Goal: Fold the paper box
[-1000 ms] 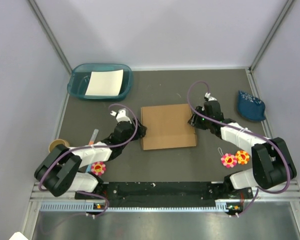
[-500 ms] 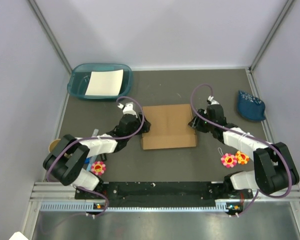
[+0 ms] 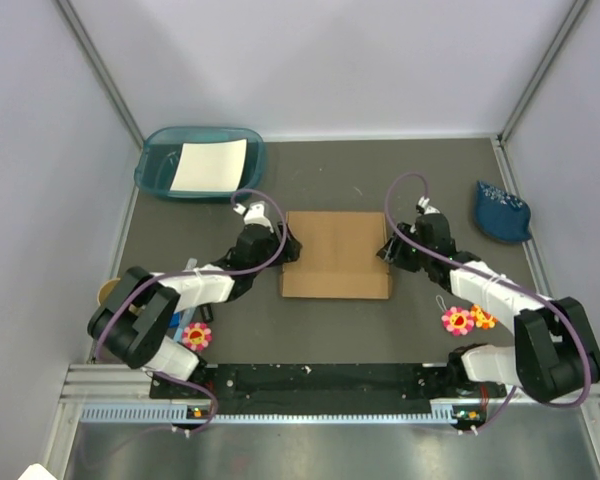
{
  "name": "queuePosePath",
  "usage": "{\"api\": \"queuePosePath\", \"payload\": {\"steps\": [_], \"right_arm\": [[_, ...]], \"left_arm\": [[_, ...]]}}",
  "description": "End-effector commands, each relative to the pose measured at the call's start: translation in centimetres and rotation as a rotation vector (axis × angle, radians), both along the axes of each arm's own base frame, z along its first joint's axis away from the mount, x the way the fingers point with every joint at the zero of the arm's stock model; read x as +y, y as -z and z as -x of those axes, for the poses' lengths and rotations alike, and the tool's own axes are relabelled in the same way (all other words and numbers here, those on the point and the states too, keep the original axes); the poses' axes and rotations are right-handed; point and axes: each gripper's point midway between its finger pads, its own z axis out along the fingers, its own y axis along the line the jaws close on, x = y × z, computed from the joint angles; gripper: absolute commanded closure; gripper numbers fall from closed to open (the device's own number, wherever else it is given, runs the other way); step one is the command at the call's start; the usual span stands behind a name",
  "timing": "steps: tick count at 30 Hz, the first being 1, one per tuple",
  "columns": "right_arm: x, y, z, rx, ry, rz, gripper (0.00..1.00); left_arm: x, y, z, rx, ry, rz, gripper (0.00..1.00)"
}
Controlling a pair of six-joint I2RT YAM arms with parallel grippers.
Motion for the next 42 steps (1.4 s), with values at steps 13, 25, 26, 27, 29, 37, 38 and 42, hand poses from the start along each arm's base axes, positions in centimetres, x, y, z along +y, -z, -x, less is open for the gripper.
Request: {"api": "queuePosePath", "payload": {"steps": [13, 25, 26, 27, 29, 37, 38, 42], "right_arm": [[-4.4, -4.5, -0.8, -0.090, 0.128, -0.010, 1.00], [-2.2, -0.1, -1.5, -0.026, 0.067, -0.163, 1.00], [-2.2, 0.0, -1.5, -0.024, 0.066, -0.163, 1.00], [-2.2, 0.0, -1.6, -0.023, 0.066, -0.163, 1.00], [-2.1, 0.0, -1.8, -0.024, 0.068, -0.163, 1.00], [-2.0, 1.5, -1.2, 0.013, 0.058, -0.164, 1.00], [-2.0, 1.7, -1.0, 0.015, 0.057, -0.165, 1.00], [-1.8, 2.2, -0.3, 0.014, 0.047, -0.184, 1.00]], "left_arm": [[7.1, -5.1, -0.7, -0.070, -0.262, 0.101, 1.00], [4.1, -1.2, -1.4, 0.047, -0.090, 0.296, 1.00], [3.9, -1.0, -1.4, 0.055, -0.083, 0.299, 1.00], [3.7, -0.7, -1.4, 0.066, -0.080, 0.305, 1.00], [3.6, -0.6, -1.5, 0.069, -0.078, 0.313, 1.00], [3.0, 1.1, -0.7, 0.128, -0.048, 0.326, 1.00], [2.9, 1.0, -0.7, 0.120, -0.043, 0.333, 1.00], [2.5, 0.8, -0.4, 0.110, -0.023, 0.366, 1.00]]}}
